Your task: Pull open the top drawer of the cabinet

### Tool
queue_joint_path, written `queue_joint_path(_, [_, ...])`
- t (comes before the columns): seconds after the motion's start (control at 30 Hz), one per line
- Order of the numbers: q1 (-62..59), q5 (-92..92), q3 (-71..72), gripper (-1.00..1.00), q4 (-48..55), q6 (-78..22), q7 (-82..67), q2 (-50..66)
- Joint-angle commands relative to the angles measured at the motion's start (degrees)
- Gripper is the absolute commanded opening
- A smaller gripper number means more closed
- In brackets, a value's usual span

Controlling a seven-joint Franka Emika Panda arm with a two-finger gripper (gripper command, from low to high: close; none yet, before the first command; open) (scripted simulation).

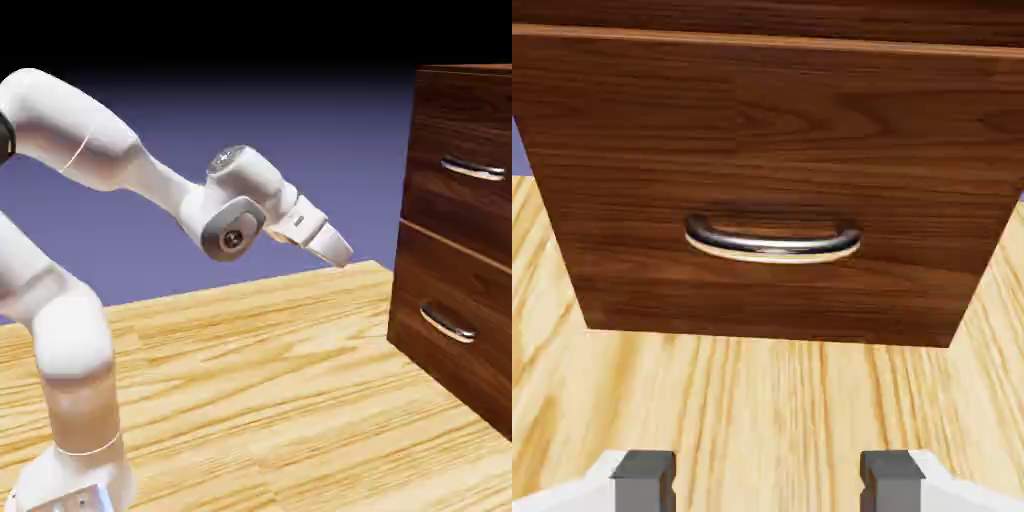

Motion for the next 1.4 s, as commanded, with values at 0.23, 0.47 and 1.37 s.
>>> queue_joint_path(0.23, [12.6, -19.9, -11.8, 0.00, 7.0, -1.7, -15.7, 1.3])
queue_joint_path(0.47, [23.7, -37.4, -22.2, 0.00, 13.2, -3.2, -29.4, 2.4])
queue_joint_path(1.37, [66.3, -104.7, -62.0, 0.00, 36.9, -9.0, -82.4, 6.7])
